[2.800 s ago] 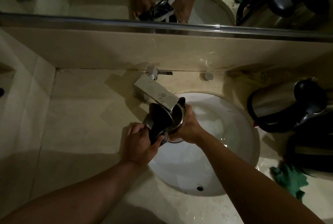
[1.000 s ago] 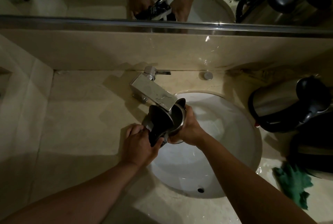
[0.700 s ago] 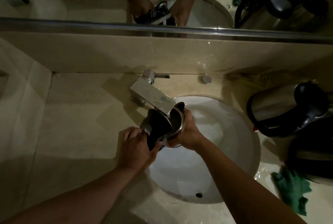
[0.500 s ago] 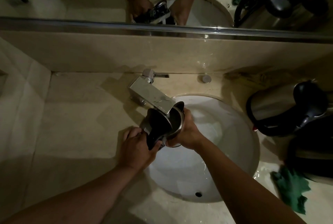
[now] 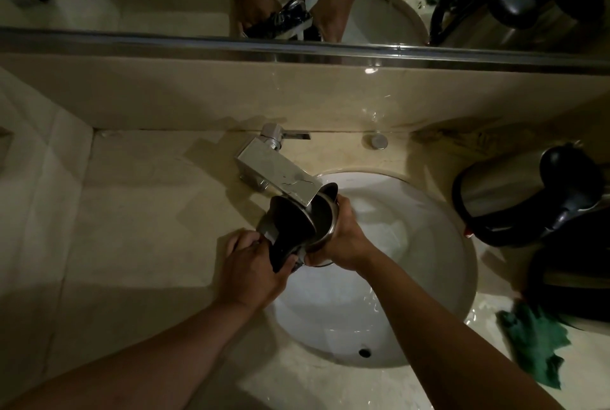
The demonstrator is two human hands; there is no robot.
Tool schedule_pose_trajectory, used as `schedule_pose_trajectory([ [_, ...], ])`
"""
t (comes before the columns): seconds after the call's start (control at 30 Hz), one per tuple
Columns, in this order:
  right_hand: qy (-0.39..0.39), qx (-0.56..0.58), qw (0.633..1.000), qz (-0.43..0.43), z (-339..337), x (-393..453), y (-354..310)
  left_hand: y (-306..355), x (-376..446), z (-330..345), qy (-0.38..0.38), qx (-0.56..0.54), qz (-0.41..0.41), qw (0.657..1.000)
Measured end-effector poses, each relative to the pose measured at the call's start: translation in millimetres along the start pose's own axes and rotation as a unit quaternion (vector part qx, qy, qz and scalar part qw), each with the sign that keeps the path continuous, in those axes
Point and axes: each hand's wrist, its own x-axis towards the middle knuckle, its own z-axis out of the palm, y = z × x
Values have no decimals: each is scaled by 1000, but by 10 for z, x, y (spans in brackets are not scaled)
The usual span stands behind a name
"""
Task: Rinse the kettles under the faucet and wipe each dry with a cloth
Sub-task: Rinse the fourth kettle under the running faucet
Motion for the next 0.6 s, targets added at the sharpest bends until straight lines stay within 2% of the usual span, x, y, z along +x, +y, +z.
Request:
schedule_pose_trajectory([
  [0.6,2,1,1000,2,14,-49,-40,1,5,-38,-12,2,9,1000],
])
